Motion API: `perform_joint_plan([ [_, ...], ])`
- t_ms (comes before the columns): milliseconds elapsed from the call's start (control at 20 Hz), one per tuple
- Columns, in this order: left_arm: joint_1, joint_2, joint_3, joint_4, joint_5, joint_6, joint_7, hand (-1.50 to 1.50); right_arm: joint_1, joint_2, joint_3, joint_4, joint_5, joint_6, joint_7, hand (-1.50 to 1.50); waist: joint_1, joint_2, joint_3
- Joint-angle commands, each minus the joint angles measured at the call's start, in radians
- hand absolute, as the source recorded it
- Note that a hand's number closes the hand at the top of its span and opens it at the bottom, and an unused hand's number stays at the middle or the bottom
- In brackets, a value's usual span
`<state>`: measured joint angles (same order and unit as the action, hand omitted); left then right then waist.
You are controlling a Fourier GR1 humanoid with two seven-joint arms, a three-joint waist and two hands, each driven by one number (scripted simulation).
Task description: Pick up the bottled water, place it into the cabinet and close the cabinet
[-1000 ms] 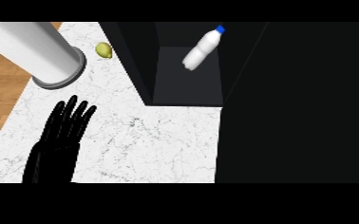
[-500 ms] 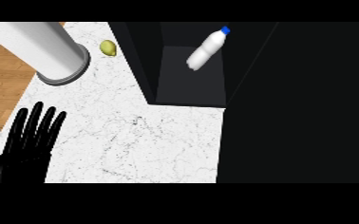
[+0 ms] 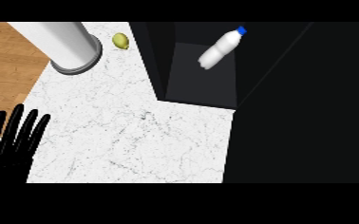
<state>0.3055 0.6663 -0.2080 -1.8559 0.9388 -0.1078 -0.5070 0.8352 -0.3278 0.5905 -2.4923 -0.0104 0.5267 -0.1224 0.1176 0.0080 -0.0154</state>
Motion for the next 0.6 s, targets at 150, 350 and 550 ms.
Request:
perform_joint_plan([
  [150,-0.006,0.044,0.034,0.001,0.027,-0.073,0.008,-1.50,-0.136,-0.015,0.207,-0.049,0.025,0.057,0.145,1.50,0.048,0.017,-0.003],
  [350,-0.012,0.071,0.044,0.006,0.032,-0.101,0.022,-1.50,-0.209,-0.020,0.181,-0.020,0.023,0.050,0.170,1.50,0.076,0.027,-0.005],
  [550,-0.005,0.067,0.039,0.003,0.044,-0.120,0.022,-1.50,-0.269,-0.047,0.151,-0.015,0.032,0.060,0.189,1.50,0.109,0.026,-0.011],
])
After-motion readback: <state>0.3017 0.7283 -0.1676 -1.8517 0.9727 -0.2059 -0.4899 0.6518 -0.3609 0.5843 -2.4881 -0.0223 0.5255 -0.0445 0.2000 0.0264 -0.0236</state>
